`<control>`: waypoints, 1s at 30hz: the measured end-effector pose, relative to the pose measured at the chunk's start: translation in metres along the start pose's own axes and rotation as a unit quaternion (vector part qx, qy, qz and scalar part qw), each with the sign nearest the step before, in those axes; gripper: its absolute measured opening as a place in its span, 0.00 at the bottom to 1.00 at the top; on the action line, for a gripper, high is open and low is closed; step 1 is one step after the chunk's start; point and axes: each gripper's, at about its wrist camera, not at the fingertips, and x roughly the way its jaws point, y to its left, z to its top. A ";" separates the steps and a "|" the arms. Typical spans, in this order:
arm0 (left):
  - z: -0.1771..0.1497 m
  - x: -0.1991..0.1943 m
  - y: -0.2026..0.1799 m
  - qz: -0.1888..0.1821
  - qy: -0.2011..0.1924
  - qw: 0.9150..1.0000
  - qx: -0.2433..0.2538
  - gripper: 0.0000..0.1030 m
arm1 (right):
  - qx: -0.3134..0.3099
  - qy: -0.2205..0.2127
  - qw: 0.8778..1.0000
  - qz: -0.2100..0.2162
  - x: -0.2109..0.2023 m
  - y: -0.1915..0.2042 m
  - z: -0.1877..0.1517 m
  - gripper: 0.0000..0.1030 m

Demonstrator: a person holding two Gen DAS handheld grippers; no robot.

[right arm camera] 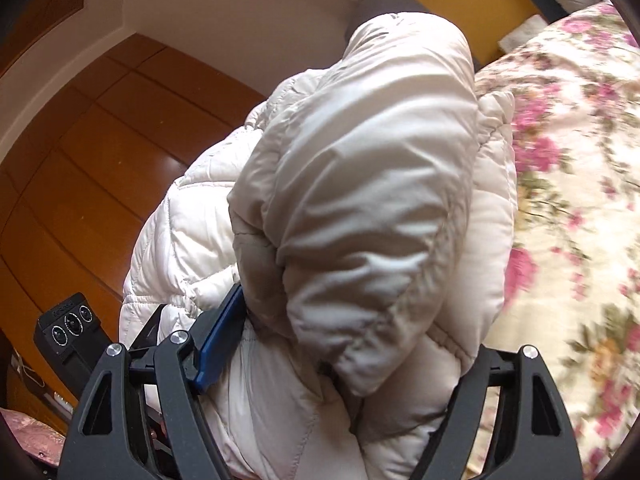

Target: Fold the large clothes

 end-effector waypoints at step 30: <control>-0.034 0.017 0.095 0.042 -0.052 0.995 -0.078 0.48 | -0.097 0.029 0.995 -0.024 0.037 -0.054 0.047 0.71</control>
